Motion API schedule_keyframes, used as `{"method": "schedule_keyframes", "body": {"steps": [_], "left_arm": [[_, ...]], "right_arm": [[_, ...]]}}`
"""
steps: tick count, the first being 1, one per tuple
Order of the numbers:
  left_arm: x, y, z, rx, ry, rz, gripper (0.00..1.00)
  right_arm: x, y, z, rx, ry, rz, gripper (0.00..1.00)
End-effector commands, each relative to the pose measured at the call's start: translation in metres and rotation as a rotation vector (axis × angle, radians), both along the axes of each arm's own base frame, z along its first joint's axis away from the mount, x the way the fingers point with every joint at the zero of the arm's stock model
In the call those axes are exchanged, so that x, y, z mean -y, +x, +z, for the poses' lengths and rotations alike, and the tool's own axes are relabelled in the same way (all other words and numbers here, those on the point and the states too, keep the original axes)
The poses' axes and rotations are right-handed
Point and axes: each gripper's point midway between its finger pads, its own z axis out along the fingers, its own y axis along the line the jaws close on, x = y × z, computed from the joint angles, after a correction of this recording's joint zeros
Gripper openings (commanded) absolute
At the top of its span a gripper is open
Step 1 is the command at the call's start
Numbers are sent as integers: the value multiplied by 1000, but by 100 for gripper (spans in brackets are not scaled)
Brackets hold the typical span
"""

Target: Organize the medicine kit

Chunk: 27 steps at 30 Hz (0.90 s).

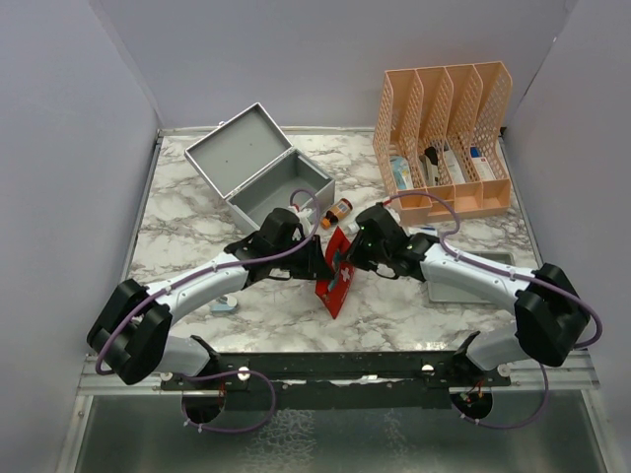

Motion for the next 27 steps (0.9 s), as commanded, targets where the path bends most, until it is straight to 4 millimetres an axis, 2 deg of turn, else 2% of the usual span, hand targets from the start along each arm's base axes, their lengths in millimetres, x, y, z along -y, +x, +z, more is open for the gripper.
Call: {"method": "schedule_keyframes", "body": {"steps": [1,6,9,15,22,27], "left_arm": [[4,-6,23,31,-59,-37,32],[-4,-13,28,49,-77,-11,51],[-9,-15,30,63,-90,16,57],[-21,-12,24,90,-87,97,58],[-38,-1,14,104,-87,264,60],[-45,5,18,97,-188,402,60]], "right_arm": [[-6,16,6,-12,63,-123,1],[-4,18,-1,-62,84,-217,1],[-3,22,0,-69,109,-274,1],[-6,31,7,-84,126,-343,1],[-9,31,12,-94,173,-365,1],[-8,31,14,-96,188,-381,1]]}}
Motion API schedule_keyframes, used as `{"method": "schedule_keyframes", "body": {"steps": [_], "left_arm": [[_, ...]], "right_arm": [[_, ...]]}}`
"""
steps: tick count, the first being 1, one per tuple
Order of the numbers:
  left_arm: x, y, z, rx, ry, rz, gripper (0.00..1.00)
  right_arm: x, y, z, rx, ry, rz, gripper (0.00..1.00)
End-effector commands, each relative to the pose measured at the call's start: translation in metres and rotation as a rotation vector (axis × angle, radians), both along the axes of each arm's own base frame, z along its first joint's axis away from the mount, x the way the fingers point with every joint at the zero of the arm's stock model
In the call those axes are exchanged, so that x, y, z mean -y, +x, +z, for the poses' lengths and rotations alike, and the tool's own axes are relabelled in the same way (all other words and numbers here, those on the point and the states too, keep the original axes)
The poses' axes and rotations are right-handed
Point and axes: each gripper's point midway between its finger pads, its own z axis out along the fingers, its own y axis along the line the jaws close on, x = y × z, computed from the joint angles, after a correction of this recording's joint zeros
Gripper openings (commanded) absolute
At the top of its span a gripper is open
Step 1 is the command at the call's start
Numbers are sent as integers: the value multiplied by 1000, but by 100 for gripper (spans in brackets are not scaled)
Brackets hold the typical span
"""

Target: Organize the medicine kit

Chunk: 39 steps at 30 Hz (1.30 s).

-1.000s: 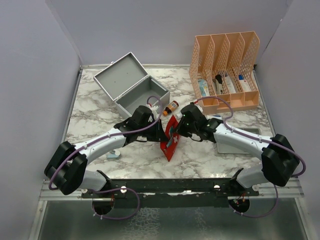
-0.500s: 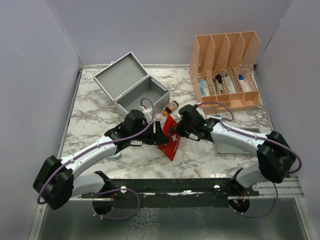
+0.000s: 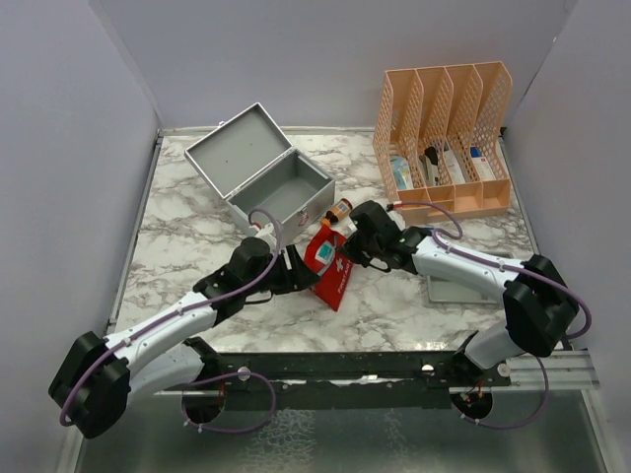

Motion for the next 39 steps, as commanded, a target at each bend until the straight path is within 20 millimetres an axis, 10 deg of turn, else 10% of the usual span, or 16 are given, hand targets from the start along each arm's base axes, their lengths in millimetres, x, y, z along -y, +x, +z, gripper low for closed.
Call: {"method": "schedule_keyframes", "body": {"steps": [1,20,32,39], "left_arm": [[-5,19,18,50,-138,175,60],[-20,34,14,137,-171,305,18],[-10,21,-2,121,-113,173,26],[-8,24,2,150,-82,145,1]], "right_arm": [[2,7,12,24,36,-60,1],[1,-2,2,-41,71,-78,1],[2,-4,3,-42,81,-90,1],[5,-4,3,-11,59,-61,3]]}}
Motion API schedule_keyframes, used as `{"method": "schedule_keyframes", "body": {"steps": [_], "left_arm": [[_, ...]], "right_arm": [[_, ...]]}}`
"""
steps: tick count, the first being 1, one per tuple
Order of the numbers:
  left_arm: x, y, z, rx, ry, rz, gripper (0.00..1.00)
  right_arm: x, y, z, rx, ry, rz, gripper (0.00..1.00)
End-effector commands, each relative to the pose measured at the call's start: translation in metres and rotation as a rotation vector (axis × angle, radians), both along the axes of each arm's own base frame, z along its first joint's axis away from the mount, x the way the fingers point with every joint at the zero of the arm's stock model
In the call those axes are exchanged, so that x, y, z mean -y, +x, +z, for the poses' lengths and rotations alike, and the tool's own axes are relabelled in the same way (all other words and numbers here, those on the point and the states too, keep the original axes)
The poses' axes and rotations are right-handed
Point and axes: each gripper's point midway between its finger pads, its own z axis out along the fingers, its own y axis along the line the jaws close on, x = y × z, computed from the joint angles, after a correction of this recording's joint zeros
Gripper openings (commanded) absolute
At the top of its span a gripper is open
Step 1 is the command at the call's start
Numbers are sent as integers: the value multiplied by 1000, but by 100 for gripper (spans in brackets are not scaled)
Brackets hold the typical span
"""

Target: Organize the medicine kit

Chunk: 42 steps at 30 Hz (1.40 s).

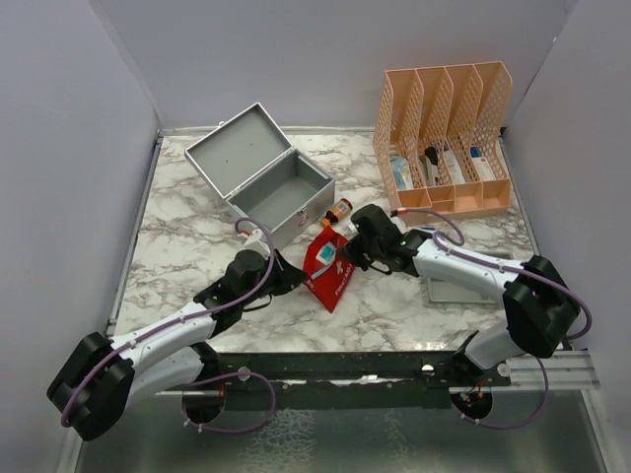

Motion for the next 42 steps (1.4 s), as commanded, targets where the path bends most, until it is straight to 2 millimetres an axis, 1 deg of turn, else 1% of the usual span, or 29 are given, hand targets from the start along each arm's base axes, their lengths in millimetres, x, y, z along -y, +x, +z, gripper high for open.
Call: {"method": "schedule_keyframes", "body": {"steps": [1,2,5,8,11,12,13,14,15,16,17,19,20,22,23,27,29,33,38,42], "left_arm": [[8,3,19,71,10,-59,0],[8,2,21,81,20,-68,0],[9,0,27,117,41,-113,0],[12,-5,33,147,58,-171,0],[13,-6,39,153,71,-190,0],[13,-6,40,154,75,-194,0],[14,-6,43,154,75,-199,0],[15,-7,46,152,72,-207,0],[17,-9,49,154,64,-224,0],[20,-11,52,152,53,-240,0],[22,-12,54,150,44,-252,0],[25,-13,58,137,34,-264,0],[26,-14,59,131,31,-267,0],[28,-13,62,115,30,-265,0],[28,-13,63,108,29,-267,0],[28,-11,63,57,35,-241,0],[28,-10,62,30,41,-229,0],[28,-11,57,-31,52,-215,0],[30,-12,51,-89,64,-218,0],[31,-11,52,-86,60,-222,0]], "right_arm": [[4,0,9,62,-16,41,8],[4,2,10,96,-36,81,15],[1,4,22,201,-85,219,37],[-2,4,40,329,-139,364,45],[1,1,64,473,-197,495,47],[1,-1,74,532,-210,541,45],[1,-5,84,590,-219,594,40],[2,-10,97,661,-224,639,37],[0,-18,107,740,-218,704,37],[-1,-28,123,827,-206,768,36],[-3,-37,132,887,-202,830,36],[-9,-60,140,973,-183,991,36],[-10,-67,139,993,-187,1043,36],[-20,-90,135,1027,-160,1176,36],[-23,-96,130,1023,-168,1205,36],[-31,-107,104,967,-219,1245,36],[-33,-109,93,947,-228,1256,36],[-34,-111,79,940,-242,1267,34],[-37,-103,66,940,-266,1242,38],[-45,-98,58,934,-267,1241,38]]}}
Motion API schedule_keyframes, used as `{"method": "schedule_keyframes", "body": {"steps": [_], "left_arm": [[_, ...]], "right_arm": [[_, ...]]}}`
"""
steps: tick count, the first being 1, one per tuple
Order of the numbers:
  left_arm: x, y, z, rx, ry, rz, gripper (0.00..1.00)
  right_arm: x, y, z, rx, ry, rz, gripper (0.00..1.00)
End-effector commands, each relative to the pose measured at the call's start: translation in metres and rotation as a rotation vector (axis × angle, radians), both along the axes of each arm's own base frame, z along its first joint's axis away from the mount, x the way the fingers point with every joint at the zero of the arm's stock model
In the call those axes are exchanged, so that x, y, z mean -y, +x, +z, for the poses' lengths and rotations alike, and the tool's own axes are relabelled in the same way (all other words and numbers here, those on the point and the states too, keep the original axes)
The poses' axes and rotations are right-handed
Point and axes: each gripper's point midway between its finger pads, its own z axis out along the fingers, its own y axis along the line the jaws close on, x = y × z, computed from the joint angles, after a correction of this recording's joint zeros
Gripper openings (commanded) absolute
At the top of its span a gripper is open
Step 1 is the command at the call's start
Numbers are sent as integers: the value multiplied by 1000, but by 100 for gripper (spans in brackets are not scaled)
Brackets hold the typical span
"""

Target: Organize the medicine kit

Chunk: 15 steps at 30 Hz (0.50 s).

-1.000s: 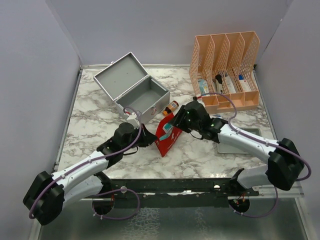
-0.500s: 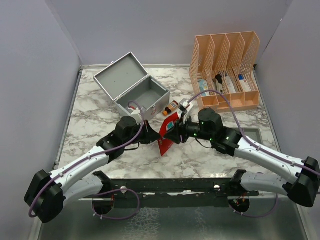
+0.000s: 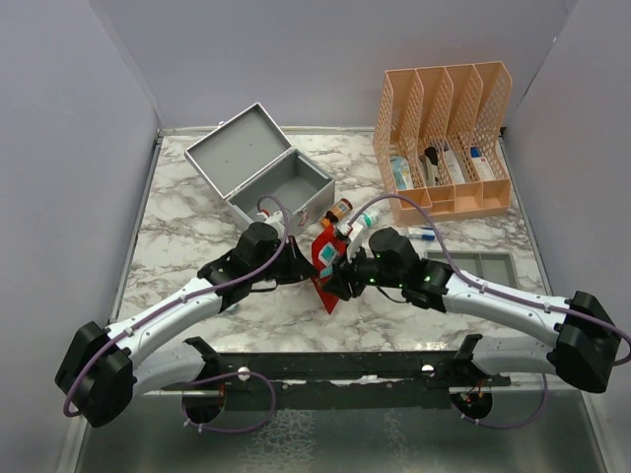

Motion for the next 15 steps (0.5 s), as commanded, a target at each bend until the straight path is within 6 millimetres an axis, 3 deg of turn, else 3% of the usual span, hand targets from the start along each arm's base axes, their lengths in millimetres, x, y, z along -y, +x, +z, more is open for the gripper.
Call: {"method": "schedule_keyframes", "body": {"steps": [1,15], "left_arm": [[6,-2,14,-7,-30,-24,0],[9,-4,25,24,-53,-51,0]], "right_arm": [[-13,13,-1,48,23,-16,38],[-24,24,-13,25,31,-48,37]]}}
